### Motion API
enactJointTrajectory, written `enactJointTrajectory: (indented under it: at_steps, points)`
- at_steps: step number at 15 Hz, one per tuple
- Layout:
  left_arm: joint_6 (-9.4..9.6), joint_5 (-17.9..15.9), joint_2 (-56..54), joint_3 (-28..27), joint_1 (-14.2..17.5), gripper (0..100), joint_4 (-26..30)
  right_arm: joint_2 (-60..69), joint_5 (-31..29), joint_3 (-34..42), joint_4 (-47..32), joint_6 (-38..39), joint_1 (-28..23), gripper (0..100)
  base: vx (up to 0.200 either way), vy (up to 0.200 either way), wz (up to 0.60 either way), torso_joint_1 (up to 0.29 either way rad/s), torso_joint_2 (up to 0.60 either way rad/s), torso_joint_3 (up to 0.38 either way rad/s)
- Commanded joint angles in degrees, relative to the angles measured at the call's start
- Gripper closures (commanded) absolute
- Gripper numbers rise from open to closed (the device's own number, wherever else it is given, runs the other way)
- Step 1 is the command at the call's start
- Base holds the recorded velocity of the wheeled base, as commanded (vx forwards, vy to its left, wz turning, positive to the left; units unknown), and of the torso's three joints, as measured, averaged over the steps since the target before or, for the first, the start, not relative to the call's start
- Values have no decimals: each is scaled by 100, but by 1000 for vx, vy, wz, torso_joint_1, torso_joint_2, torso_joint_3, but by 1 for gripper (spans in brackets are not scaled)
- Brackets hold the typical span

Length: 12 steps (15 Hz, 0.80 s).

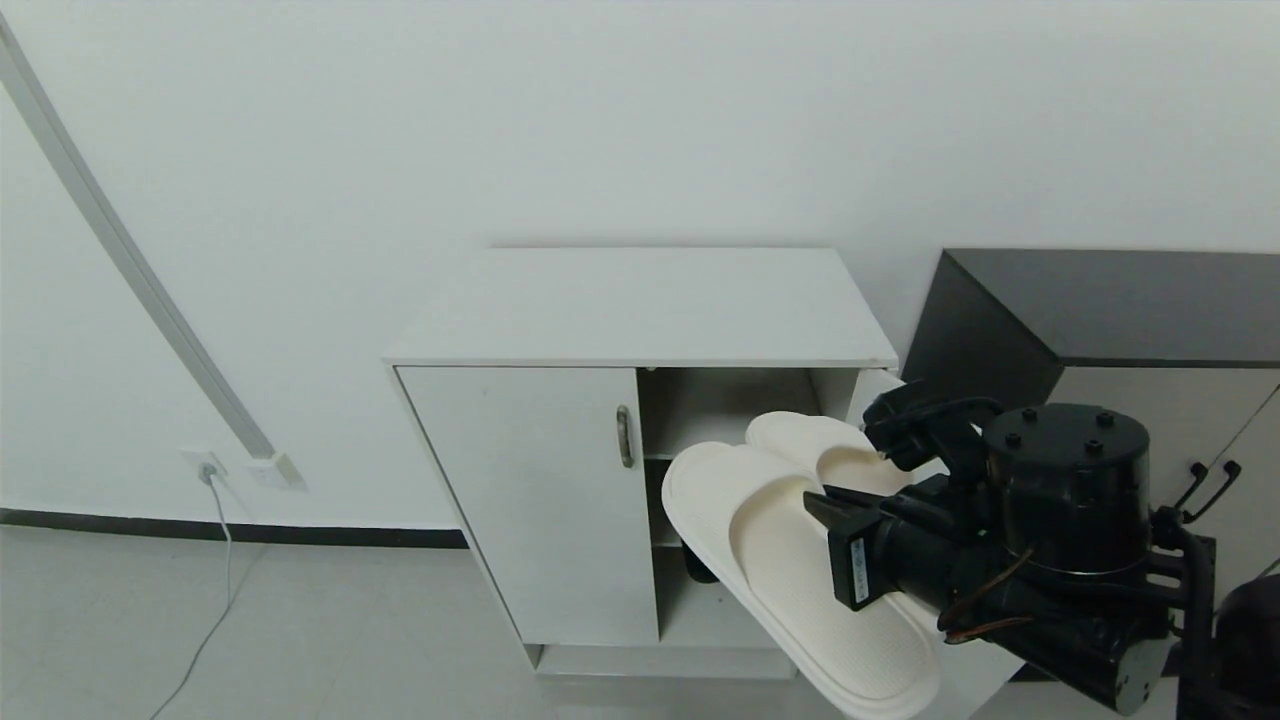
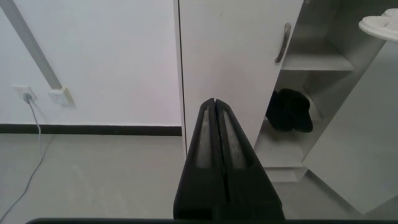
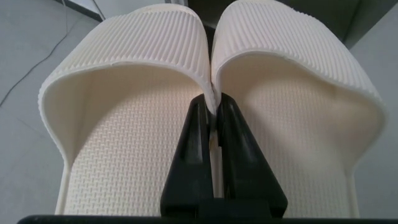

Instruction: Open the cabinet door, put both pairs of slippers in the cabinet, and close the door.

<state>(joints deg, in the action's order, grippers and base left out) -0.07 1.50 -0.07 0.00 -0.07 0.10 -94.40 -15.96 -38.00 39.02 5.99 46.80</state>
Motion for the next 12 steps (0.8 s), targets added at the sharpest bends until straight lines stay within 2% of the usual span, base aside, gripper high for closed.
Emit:
enactJointTrajectory:
  at_steps: [1, 12]
  points:
    - [-1, -1, 7, 0, -1, 100, -1, -8, 5, 3, 9, -1, 5, 100, 0, 0, 0, -227, 549, 305]
    - [-1, -1, 7, 0, -1, 100, -1, -17, 5, 73, 150, -10, 5, 100, 0, 0, 0, -202, 523, 317]
